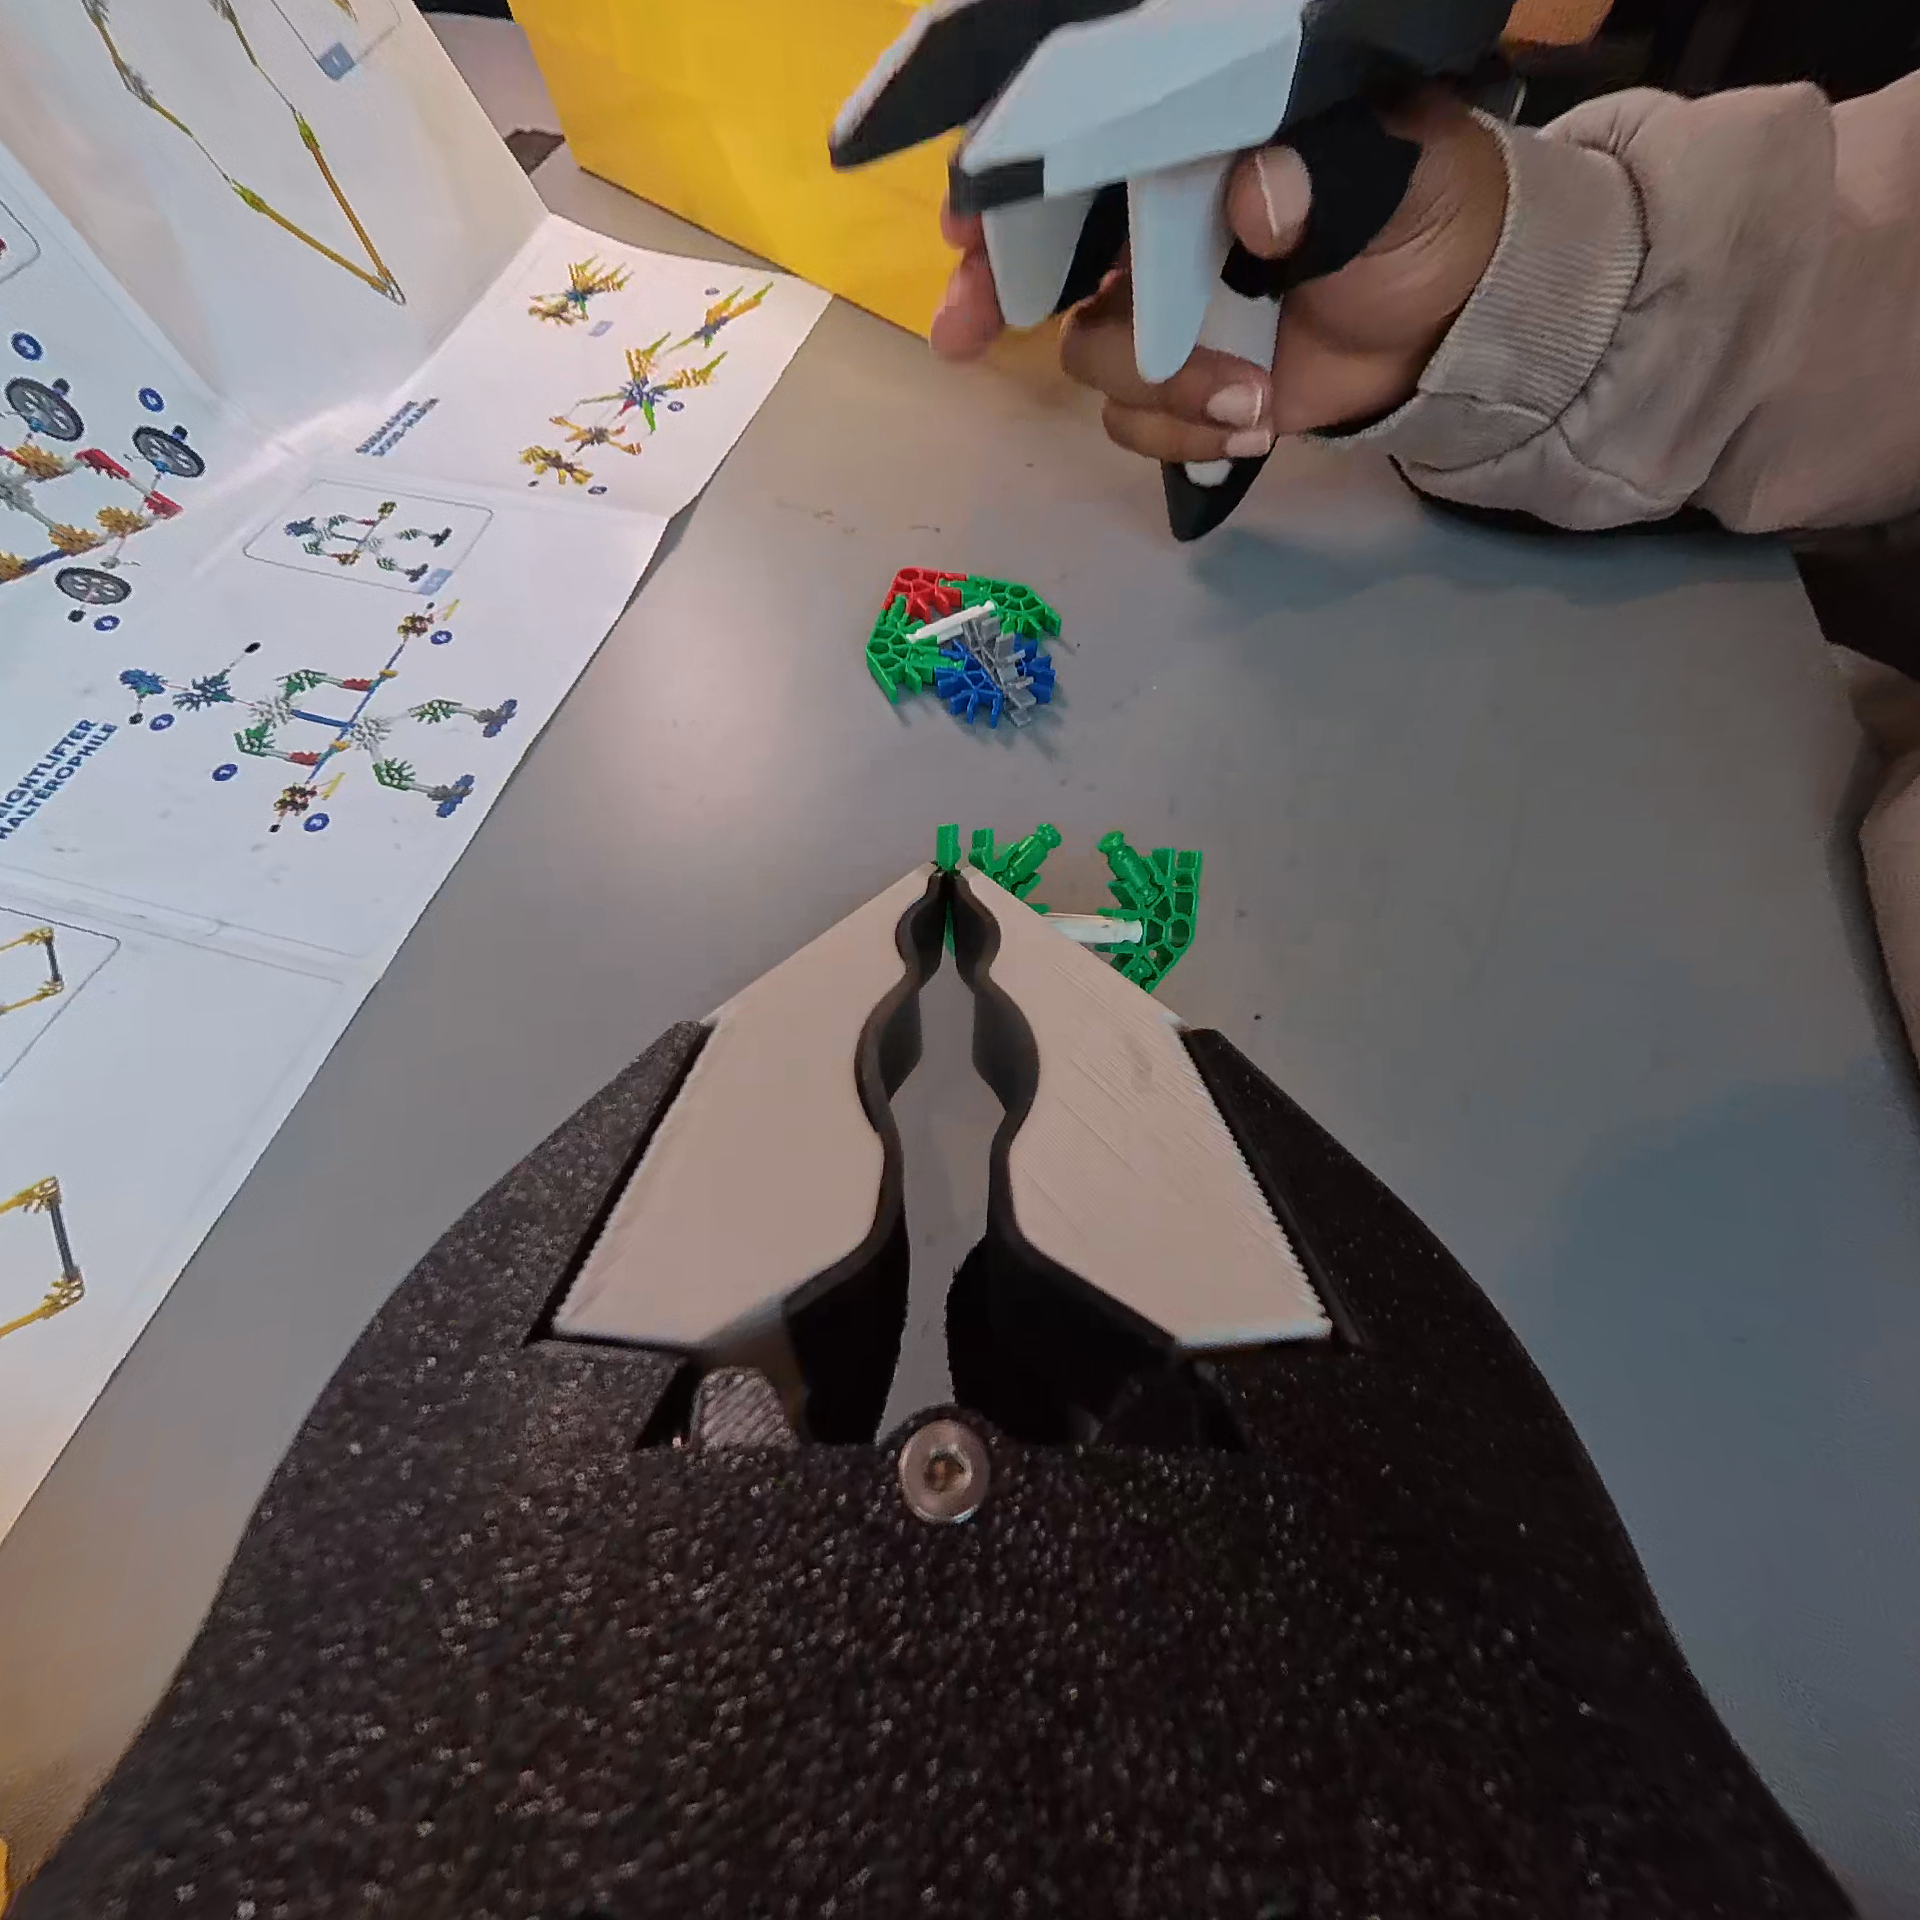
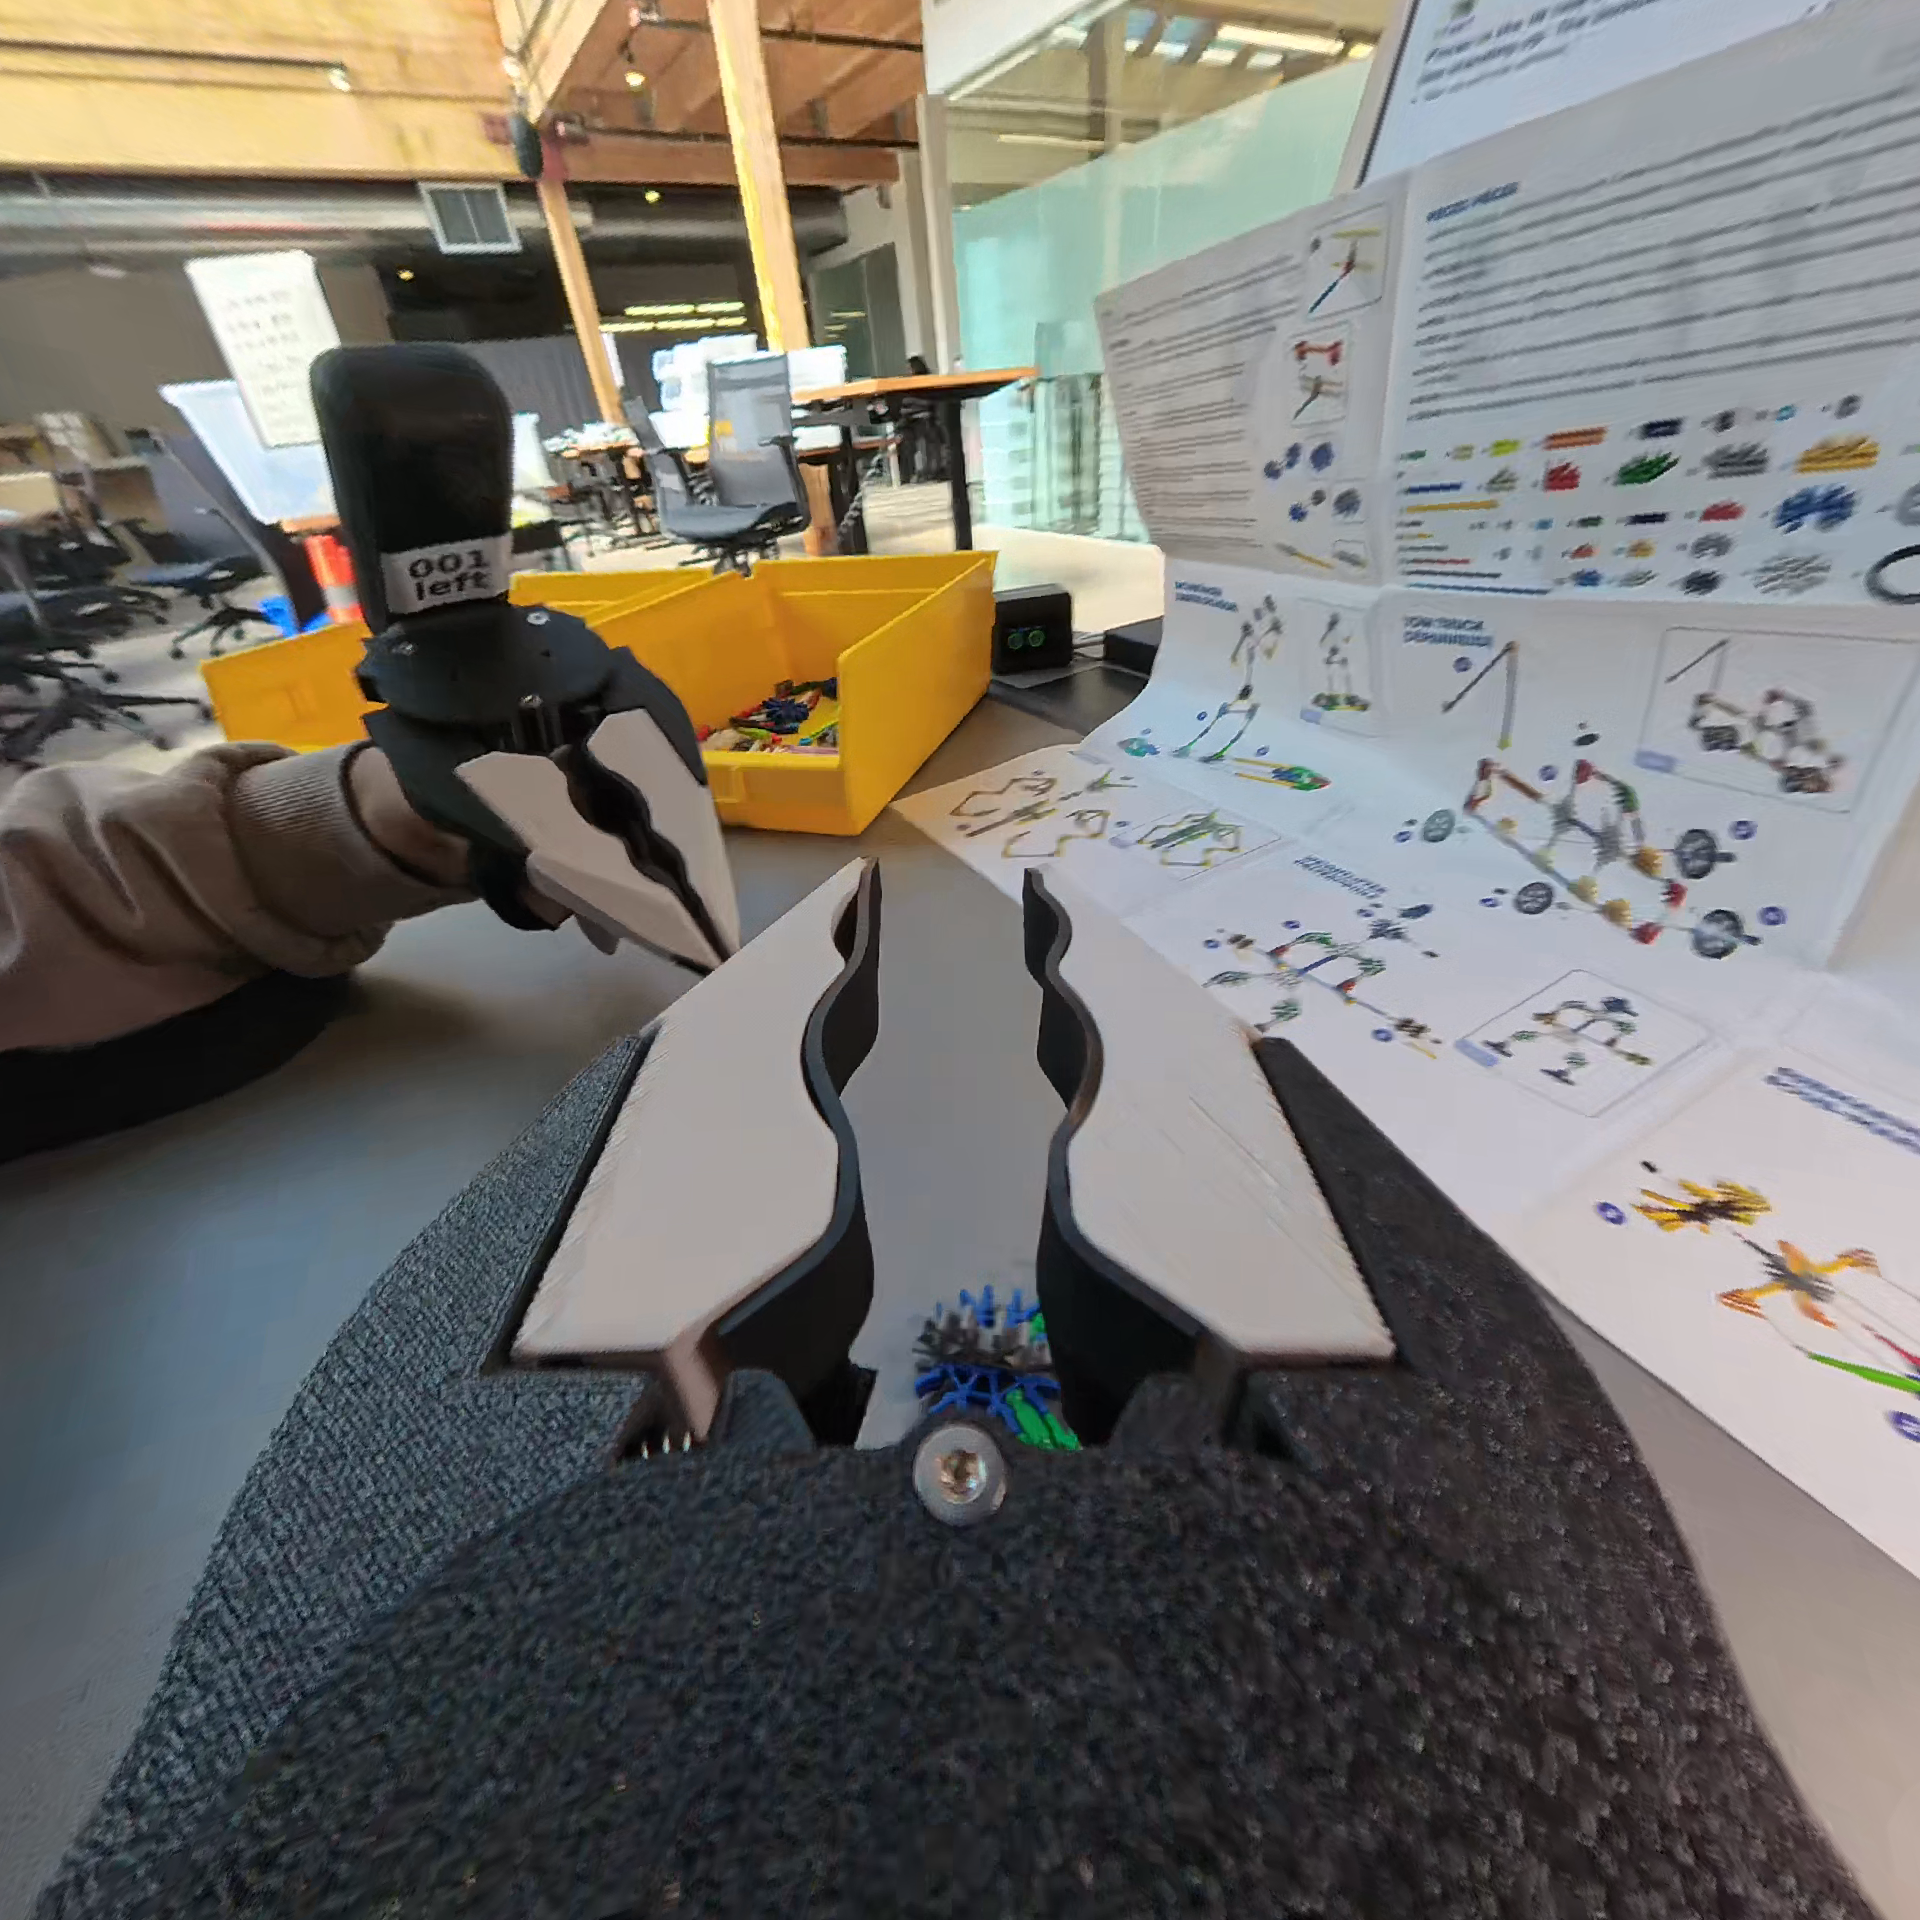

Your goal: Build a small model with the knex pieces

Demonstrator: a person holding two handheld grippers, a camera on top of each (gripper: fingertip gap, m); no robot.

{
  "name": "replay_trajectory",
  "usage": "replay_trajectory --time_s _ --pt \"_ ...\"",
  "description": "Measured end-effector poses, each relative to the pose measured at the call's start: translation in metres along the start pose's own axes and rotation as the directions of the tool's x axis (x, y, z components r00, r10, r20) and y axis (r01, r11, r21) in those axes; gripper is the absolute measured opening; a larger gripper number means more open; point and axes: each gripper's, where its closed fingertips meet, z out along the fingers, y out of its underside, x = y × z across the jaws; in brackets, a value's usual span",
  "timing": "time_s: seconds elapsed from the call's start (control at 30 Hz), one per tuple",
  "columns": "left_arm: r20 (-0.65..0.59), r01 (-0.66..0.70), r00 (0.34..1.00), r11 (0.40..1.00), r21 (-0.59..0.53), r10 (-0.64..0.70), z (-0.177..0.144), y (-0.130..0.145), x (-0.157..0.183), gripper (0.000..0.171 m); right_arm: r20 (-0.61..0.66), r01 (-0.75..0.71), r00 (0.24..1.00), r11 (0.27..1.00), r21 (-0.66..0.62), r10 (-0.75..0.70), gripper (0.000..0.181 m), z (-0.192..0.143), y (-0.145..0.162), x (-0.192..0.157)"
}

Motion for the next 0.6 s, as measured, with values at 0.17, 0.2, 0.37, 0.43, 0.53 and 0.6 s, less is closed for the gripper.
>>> replay_trajectory --time_s 0.17,0.2,0.37,0.43,0.53,0.6 --pt "0.004 -0.020 1.000 0.993 0.120 0.019 -0.002 -0.027 0.010 0.000 0.269 -0.107 0.952 0.982 -0.159 0.147 0.033 0.013 0.026 -0.056" --pt "0.016 -0.035 0.999 0.991 0.130 0.033 -0.001 -0.031 0.012 0.000 0.270 -0.102 0.952 0.980 -0.169 0.145 0.033 0.015 0.029 -0.060" --pt "0.084 -0.107 0.992 0.981 0.163 0.095 0.002 -0.044 0.019 0.000 0.281 -0.088 0.949 0.975 -0.203 0.144 0.022 0.016 0.035 -0.068" --pt "0.097 -0.118 0.990 0.976 0.186 0.101 0.002 -0.050 0.021 0.000 0.295 -0.092 0.943 0.973 -0.211 0.153 0.015 0.016 0.036 -0.070" --pt "0.119 -0.128 0.987 0.968 0.215 0.104 0.001 -0.055 0.021 0.000 0.304 -0.092 0.941 0.977 -0.193 0.149 0.005 0.015 0.033 -0.070" --pt "0.112 -0.122 0.989 0.958 0.260 0.096 -0.002 -0.060 0.023 0.000 0.311 -0.103 0.939 0.982 -0.156 0.148 0.005 0.014 0.027 -0.070"
